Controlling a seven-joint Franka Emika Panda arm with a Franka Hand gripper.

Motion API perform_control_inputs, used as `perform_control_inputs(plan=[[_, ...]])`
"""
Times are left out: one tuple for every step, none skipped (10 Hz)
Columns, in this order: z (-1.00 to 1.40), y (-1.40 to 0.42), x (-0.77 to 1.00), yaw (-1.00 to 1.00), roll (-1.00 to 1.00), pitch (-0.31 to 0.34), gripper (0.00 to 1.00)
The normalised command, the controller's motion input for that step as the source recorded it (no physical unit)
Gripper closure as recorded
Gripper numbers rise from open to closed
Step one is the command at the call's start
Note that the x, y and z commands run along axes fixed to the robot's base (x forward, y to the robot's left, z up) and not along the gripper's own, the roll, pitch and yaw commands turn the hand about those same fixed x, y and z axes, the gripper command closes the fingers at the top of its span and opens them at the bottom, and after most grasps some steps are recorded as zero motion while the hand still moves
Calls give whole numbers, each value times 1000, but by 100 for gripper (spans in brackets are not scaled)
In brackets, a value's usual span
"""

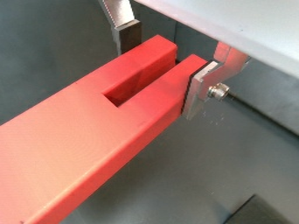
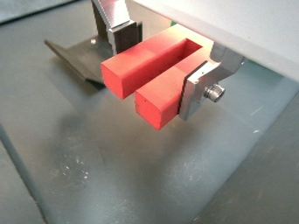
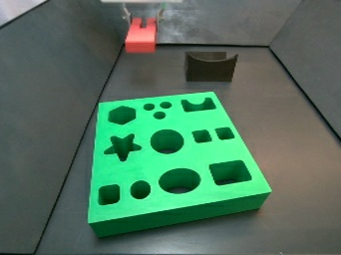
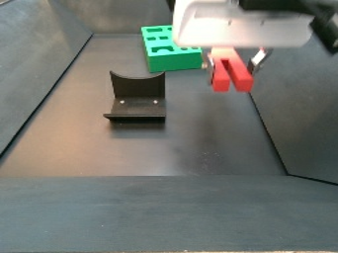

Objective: Pick up the double-square object. Move up. Place the double-square object on the fixture. Regrasp the double-square object. Move to above the board. Insert the double-square object.
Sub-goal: Place the double-square object on the fixture.

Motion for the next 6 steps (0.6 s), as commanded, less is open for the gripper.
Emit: perform_control_inputs(plan=[[1000,-18,-22,14,-55,9,100],[984,-21,-20,15,-64,9,100],[878,-22,-17,15,-69,12,100],[612,-20,-8,15,-84,22,100],[452,-17,0,15,-94,30,100],[293,-15,8,14,-103,39,100]])
